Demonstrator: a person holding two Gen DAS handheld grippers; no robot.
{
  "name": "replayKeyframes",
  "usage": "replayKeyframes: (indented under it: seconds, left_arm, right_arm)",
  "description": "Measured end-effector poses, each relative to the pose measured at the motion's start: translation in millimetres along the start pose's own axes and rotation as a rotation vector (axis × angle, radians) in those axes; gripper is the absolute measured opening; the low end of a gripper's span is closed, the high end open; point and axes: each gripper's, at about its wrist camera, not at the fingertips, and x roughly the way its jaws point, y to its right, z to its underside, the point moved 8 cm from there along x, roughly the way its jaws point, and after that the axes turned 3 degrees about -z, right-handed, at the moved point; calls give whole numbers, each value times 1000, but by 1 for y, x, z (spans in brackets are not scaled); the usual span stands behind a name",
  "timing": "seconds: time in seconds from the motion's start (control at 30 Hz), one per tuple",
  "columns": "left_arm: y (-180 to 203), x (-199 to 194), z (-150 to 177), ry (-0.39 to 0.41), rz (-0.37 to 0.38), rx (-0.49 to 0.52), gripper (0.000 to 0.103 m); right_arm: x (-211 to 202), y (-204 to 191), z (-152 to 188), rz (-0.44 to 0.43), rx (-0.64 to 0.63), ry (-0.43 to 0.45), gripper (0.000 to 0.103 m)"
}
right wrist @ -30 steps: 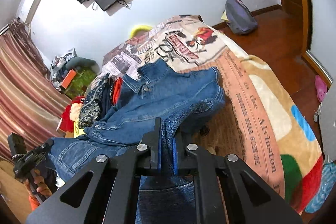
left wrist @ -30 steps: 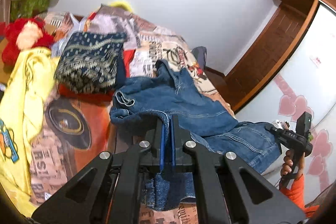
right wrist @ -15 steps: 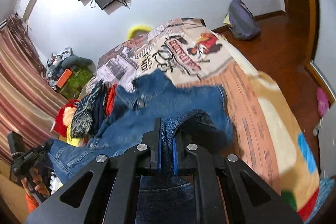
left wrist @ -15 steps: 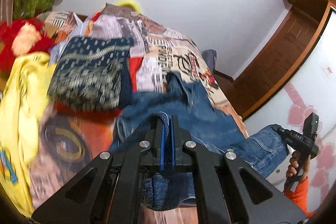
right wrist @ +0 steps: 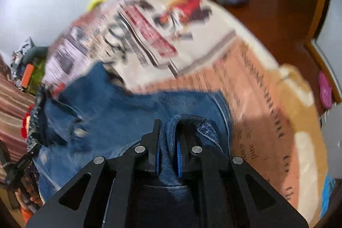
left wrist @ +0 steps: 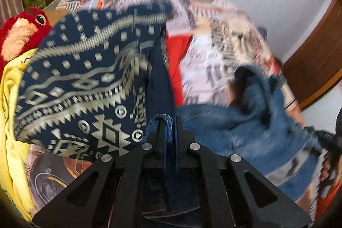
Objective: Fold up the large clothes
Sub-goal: 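Grasp the jacket hem with both grippers and lift it, then fold the held hem over toward the collar with both grippers, release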
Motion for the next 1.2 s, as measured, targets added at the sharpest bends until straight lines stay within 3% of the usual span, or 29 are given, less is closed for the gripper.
replayKeyframes:
  seconds: [0.2,0.23,0.33,0.37,0.43,0.5,0.57,0.67,0.87,1.2]
  left_arm:
    - [10,-8,14,-15,-59,140,9]
    - [12,-15,14,-12,-70,161,15]
    - [16,-46,11,33,-96,194,51]
    - [19,-60,10,60,-83,202,55]
    - [24,-82,9,90,-45,221,55]
    - [31,-101,13,108,-23,240,56]
    - [38,-120,21,127,-12,269,62]
    - [48,-138,37,145,-8,319,64]
    - [69,-141,73,128,-25,411,64]
    - [75,-99,121,5,-21,408,65]
  right_arm:
    - [-3,-1,17,53,-106,-74,15]
    - [-11,-3,18,66,-120,-77,16]
    - [-38,-11,17,70,-143,-39,17]
    - [-46,-13,16,63,-147,-26,18]
    - [-65,-21,20,60,-163,6,20]
    - [-84,-28,22,90,-204,59,29]
    - [-106,-36,25,117,-255,126,49]
    - [-131,-51,35,98,-316,193,53]
    - [-136,-63,66,54,-351,158,53]
    - [-90,-59,124,36,-359,9,53]
